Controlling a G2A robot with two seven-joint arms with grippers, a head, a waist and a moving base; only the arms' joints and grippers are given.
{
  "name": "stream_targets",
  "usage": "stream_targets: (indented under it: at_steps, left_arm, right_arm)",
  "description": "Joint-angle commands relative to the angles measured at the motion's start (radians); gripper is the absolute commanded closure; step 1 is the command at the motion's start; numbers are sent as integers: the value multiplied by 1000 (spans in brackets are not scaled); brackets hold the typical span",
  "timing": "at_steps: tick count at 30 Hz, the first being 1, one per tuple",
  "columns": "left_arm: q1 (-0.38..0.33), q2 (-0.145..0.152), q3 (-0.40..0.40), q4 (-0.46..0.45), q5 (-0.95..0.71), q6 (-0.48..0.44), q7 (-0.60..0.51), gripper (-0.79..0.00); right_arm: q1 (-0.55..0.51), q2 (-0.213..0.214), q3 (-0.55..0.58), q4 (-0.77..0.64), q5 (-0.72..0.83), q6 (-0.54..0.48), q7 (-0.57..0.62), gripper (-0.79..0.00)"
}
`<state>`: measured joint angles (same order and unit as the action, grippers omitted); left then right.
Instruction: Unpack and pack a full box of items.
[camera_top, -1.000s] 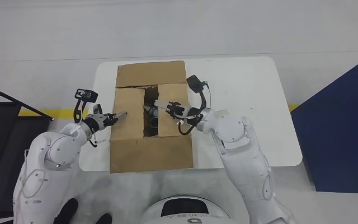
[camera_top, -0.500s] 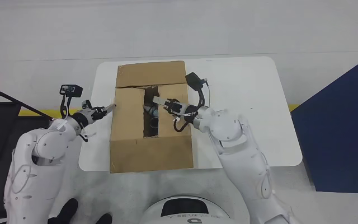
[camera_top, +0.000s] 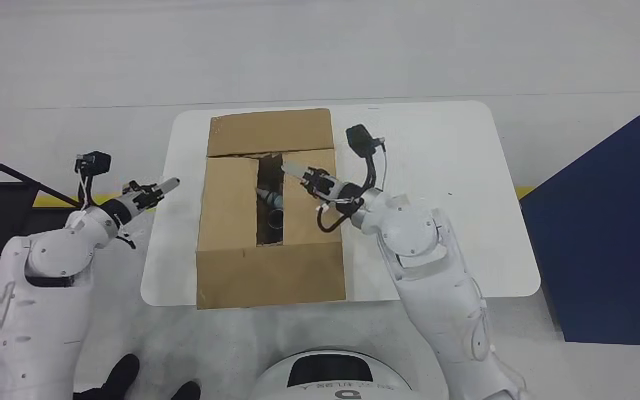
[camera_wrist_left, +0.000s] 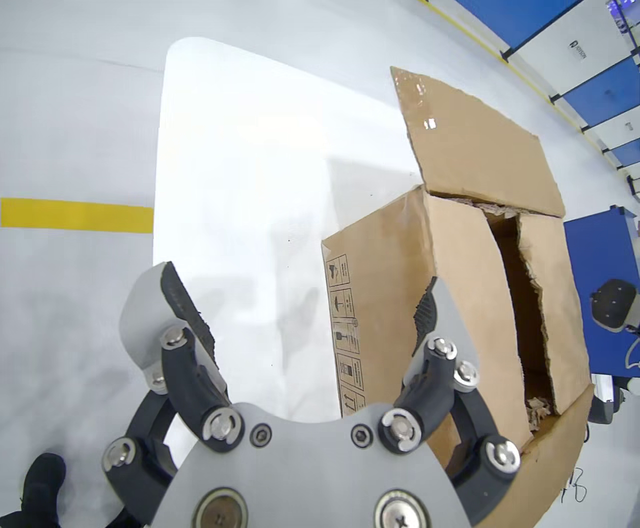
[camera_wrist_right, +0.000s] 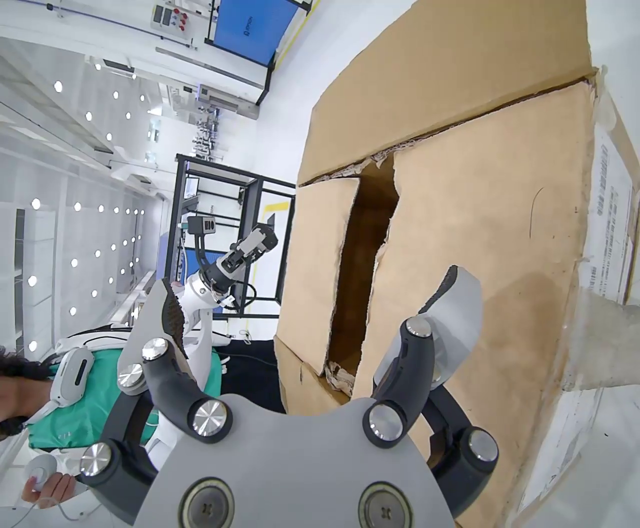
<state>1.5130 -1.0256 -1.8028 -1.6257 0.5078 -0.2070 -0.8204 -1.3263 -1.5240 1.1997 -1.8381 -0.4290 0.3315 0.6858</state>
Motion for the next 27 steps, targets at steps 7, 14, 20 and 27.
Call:
stream_targets:
  at_steps: [7,14,20,27]
  left_arm:
    - [13,4,9,35,-84,-96,-22,-785]
    - [53,10,-15,42,-112,-127,-10,-785]
    - [93,10,-19,26,-121,-135,24,-785]
    - [131,10,-14,15,-120,-137,68,-785]
  right_arm:
    - [162,-39,0,270,93,55,-500,-785]
    - [298,-71,-98,439,27,174,-664,-785]
    - [385,-95,-148,559,56,193,-667,-785]
    - [418,-112,-135,626,133,136,-685,-785]
